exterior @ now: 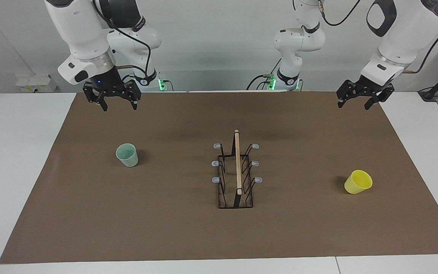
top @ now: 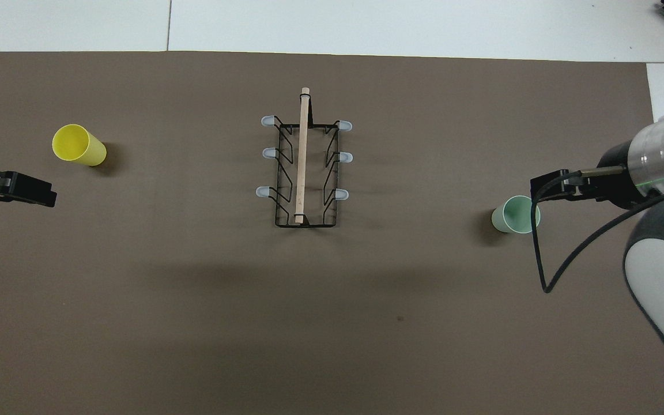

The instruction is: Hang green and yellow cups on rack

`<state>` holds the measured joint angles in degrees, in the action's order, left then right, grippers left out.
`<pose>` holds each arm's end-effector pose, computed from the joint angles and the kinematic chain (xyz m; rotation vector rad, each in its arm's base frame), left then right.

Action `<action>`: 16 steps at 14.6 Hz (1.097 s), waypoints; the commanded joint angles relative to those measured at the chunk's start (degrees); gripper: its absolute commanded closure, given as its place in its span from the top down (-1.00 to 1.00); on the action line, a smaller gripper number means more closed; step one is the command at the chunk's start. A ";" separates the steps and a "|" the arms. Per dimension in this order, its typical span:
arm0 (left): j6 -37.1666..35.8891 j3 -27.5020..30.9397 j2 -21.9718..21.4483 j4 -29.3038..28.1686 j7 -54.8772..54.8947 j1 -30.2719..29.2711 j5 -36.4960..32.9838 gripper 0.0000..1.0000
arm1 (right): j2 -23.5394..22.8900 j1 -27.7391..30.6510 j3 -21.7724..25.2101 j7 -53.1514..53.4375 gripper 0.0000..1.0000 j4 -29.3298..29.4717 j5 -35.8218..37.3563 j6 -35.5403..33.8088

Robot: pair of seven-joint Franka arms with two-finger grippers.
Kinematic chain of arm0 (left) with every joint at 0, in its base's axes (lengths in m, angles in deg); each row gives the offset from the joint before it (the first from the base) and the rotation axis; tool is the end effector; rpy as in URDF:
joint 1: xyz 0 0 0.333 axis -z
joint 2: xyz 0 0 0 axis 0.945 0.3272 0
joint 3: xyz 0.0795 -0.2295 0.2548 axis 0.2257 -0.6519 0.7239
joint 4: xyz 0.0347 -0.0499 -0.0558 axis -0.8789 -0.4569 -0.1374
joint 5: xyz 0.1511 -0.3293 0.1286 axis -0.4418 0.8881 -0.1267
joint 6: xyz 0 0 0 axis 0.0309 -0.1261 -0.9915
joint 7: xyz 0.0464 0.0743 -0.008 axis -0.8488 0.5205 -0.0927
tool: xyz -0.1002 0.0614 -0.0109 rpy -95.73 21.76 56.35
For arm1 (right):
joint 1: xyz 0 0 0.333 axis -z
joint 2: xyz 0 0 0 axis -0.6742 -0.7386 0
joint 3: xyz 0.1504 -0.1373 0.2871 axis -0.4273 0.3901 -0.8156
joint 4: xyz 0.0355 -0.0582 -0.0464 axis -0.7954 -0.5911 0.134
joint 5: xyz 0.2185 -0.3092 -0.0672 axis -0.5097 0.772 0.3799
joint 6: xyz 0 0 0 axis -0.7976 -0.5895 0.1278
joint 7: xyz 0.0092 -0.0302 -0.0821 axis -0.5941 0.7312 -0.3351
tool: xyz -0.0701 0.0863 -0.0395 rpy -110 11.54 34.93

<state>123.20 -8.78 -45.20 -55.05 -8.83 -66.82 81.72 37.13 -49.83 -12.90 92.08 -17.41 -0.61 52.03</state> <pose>0.5362 -0.0150 0.6286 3.1054 -0.2476 -0.0460 0.5367 0.0674 0.6296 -3.1224 -0.0091 -0.0167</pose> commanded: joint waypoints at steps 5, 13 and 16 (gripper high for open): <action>-0.16 0.11 -1.76 -2.02 -0.32 0.40 0.18 1.00 | -0.20 -0.38 -0.05 0.57 1.00 0.42 0.56 -0.17; -0.51 0.02 -1.85 -1.67 -0.05 0.04 0.18 1.00 | 0.33 -0.21 -0.05 -0.30 1.00 -0.98 0.73 -0.08; -0.78 0.02 -1.06 -0.62 -0.32 -0.13 0.70 1.00 | 0.42 0.15 0.04 -3.64 1.00 -5.27 0.73 3.58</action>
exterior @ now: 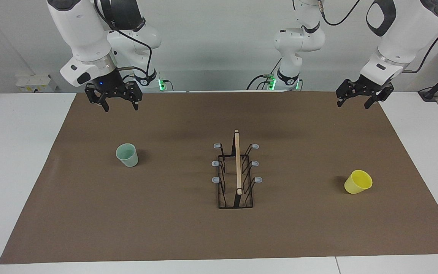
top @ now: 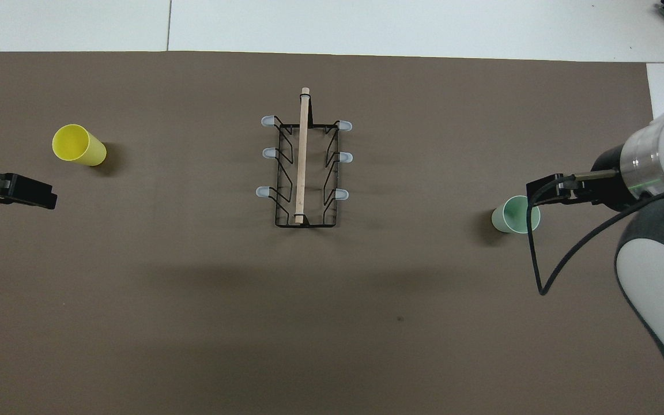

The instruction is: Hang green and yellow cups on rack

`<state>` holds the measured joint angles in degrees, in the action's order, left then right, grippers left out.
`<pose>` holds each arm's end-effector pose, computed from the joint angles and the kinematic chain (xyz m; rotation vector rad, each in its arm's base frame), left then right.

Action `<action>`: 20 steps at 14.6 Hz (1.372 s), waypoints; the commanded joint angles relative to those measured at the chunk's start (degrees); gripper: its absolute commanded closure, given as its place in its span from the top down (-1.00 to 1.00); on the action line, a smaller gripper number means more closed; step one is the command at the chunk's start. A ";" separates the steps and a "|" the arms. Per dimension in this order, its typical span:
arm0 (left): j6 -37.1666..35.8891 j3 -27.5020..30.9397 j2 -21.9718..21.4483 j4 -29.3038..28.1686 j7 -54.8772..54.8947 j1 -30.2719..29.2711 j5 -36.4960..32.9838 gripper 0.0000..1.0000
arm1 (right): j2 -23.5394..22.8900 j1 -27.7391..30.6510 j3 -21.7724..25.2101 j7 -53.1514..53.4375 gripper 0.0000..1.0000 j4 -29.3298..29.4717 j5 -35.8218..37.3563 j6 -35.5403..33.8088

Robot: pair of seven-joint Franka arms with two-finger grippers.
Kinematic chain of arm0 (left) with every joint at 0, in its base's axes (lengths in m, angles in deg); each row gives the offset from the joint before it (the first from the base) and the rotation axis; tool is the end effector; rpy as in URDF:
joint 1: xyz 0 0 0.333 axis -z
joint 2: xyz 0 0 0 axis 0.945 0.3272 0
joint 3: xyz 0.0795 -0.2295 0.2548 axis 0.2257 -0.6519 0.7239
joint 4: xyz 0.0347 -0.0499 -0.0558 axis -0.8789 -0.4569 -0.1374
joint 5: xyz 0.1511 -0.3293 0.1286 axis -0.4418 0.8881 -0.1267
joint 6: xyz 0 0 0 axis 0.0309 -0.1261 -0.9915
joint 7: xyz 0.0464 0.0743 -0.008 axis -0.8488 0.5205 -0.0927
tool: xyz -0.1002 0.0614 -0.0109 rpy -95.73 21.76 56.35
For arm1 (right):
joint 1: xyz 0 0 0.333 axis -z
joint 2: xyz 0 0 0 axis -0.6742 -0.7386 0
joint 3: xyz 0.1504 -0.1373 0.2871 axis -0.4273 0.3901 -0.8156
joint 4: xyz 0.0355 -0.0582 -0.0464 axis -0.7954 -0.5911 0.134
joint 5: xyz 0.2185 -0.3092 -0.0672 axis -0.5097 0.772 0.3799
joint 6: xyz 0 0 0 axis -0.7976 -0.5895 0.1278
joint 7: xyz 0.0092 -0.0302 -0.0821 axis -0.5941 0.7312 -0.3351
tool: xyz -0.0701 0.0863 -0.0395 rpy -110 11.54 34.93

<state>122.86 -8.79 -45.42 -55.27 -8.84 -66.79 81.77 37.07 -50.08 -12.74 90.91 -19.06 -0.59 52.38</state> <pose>0.5342 -0.0154 0.6284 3.1038 -0.2483 -0.0551 0.5358 0.0681 0.6161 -3.1251 -0.0431 0.0199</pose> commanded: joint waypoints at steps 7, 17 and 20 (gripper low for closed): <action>-4.47 1.08 11.97 13.89 -0.49 -2.00 2.68 1.00 | -3.20 -5.23 -0.21 -2.65 1.00 -9.71 7.82 10.81; -2.29 8.28 25.08 22.71 -17.16 -2.00 11.62 1.00 | -10.67 -7.70 -0.30 -13.26 1.00 -9.62 18.10 12.40; -2.02 13.55 29.56 24.47 -22.45 -1.92 20.50 1.00 | -11.12 -8.31 -0.30 -17.32 1.00 -9.80 19.34 12.75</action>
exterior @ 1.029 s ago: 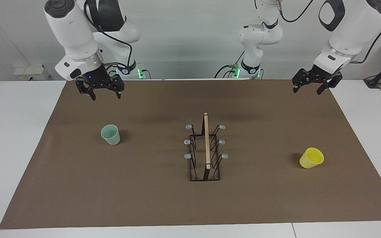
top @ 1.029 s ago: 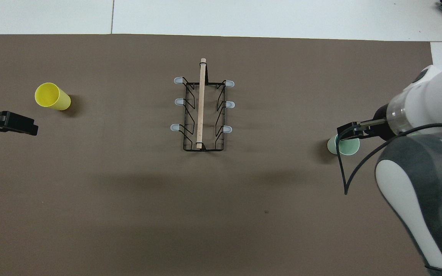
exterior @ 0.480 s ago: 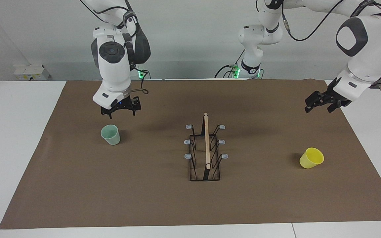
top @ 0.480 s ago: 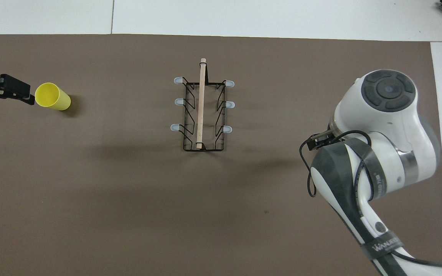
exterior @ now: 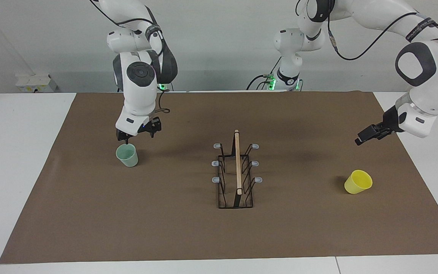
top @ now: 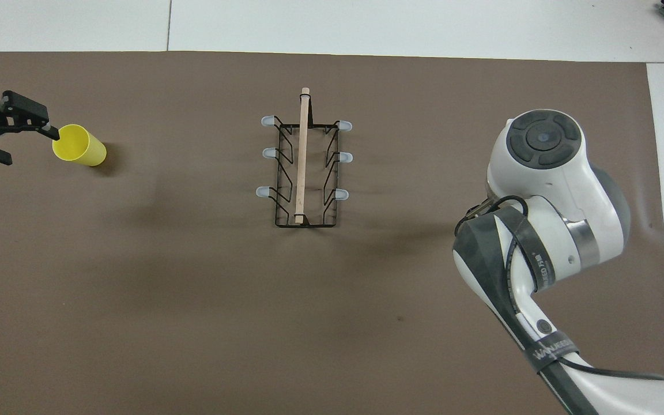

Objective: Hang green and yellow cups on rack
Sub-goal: 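Move the left gripper to the yellow cup while the right gripper reaches the green cup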

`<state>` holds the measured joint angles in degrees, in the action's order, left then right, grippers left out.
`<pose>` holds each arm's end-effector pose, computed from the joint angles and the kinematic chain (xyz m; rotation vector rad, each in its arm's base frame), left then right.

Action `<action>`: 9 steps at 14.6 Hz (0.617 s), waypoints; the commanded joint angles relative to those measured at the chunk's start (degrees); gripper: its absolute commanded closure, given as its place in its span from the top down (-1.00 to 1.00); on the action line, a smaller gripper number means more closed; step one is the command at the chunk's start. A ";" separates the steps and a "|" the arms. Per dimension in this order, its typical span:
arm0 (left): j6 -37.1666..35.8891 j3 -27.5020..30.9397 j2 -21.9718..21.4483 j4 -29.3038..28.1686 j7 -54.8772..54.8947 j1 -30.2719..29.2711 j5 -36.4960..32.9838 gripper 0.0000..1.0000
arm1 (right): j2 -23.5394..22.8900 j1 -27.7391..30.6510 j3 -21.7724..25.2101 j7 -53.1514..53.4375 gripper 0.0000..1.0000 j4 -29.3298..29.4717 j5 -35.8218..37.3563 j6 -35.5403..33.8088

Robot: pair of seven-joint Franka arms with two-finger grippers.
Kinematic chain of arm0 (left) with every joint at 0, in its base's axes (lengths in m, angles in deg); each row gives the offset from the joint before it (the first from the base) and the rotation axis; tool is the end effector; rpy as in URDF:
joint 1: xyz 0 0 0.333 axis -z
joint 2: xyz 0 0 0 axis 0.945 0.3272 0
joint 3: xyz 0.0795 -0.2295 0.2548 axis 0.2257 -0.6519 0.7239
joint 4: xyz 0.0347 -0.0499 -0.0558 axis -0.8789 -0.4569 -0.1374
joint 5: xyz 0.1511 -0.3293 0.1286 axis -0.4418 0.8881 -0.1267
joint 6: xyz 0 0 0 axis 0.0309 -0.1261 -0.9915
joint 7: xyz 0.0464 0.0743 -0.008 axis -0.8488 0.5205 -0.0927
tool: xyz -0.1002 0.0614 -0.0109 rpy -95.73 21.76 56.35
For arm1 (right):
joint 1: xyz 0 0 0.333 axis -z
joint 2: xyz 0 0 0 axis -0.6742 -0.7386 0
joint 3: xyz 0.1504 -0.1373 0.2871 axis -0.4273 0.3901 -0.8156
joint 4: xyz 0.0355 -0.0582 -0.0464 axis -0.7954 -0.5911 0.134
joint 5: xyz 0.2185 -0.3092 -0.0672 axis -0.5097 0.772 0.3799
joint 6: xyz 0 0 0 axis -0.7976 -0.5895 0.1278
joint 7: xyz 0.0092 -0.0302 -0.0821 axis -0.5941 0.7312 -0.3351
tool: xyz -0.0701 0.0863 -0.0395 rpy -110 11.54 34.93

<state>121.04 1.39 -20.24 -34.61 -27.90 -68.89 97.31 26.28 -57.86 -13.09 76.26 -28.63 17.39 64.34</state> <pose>0.6662 0.0622 0.5331 2.8741 0.5688 -0.2044 0.5676 0.1275 0.4527 2.7480 0.7525 -0.2038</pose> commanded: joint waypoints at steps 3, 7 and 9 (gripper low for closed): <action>1.02 4.34 6.32 3.81 -9.89 0.10 8.05 1.00 | -0.42 -0.36 0.05 -3.21 1.00 -0.23 1.37 1.23; 3.13 4.43 8.70 3.73 -14.73 -2.97 12.88 1.00 | -0.60 0.00 0.05 -15.04 1.00 0.65 1.45 -0.96; 4.27 4.43 9.75 3.73 -18.50 -4.55 14.55 1.00 | -0.51 -0.53 0.05 -20.68 1.00 1.44 3.63 -4.99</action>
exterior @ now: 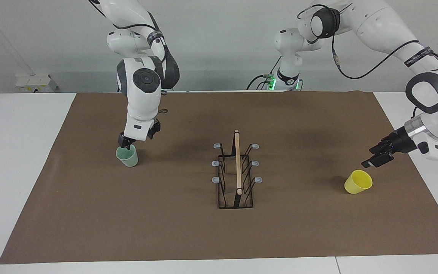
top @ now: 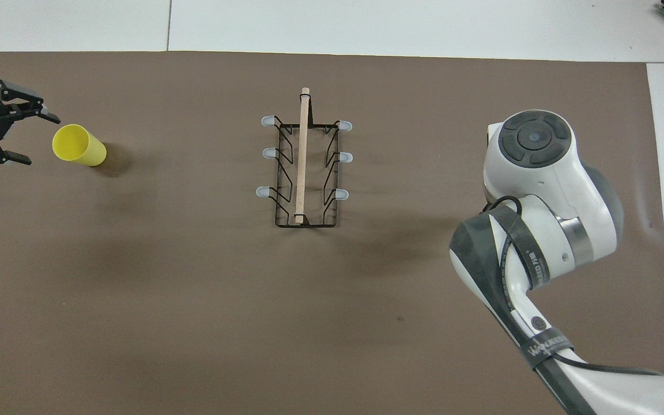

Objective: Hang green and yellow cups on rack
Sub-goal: 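Move the left gripper to the yellow cup while the right gripper reaches the green cup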

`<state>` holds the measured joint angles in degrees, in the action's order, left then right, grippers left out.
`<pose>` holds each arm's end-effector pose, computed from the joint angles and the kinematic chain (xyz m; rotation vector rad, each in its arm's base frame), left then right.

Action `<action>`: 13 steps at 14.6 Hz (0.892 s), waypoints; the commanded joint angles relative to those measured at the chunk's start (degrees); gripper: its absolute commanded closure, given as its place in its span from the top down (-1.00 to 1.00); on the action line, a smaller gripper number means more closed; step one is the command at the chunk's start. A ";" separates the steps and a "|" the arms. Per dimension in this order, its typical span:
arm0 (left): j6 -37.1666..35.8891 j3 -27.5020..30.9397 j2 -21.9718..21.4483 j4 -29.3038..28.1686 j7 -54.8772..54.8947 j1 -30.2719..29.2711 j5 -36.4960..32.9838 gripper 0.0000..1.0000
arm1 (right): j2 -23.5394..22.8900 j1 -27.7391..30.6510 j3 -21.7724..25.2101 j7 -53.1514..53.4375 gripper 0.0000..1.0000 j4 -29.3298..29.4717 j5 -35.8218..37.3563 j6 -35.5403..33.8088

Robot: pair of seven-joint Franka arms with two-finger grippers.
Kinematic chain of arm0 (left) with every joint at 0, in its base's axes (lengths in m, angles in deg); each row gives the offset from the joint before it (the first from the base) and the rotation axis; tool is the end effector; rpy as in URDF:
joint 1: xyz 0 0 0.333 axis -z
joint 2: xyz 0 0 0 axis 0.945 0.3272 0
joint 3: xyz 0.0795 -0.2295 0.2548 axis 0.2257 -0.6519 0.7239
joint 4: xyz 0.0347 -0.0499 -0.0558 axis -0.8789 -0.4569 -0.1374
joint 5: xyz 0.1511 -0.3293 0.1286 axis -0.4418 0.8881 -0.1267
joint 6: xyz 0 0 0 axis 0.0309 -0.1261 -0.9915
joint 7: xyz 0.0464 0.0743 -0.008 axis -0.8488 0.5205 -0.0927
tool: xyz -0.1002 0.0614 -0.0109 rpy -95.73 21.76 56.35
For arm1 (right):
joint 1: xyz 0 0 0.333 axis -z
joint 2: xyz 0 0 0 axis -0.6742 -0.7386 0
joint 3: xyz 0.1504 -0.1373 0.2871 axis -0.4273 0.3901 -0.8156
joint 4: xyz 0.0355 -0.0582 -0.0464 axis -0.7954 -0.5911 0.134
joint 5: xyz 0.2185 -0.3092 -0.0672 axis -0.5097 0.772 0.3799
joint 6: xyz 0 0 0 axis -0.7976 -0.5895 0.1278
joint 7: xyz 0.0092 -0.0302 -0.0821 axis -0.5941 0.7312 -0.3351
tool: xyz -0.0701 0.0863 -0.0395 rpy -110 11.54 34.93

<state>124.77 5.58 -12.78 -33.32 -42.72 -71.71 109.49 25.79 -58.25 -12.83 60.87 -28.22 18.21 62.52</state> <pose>0.6952 0.1145 0.4688 2.5669 1.0989 -0.2714 0.5666 0.1263 0.4493 2.6201 1.1176 -0.3057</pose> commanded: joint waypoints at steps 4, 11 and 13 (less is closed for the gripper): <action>2.48 0.24 4.40 2.44 -6.94 -4.64 5.28 1.00 | -1.06 -3.02 -0.30 -8.46 1.00 -0.02 10.09 -4.59; 9.34 -0.11 7.73 2.60 -21.08 -7.00 6.86 1.00 | -8.95 -5.06 -0.39 -9.27 1.00 1.64 20.74 -3.80; 9.17 -0.55 12.81 6.46 -25.20 -9.73 8.35 1.00 | -13.53 -6.20 -0.39 -8.83 1.00 3.93 23.38 -3.45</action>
<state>134.14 5.64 -6.18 -32.80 -63.78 -78.25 115.64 17.72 -63.38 -13.23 52.78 -27.94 38.79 59.21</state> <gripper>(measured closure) 0.000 0.000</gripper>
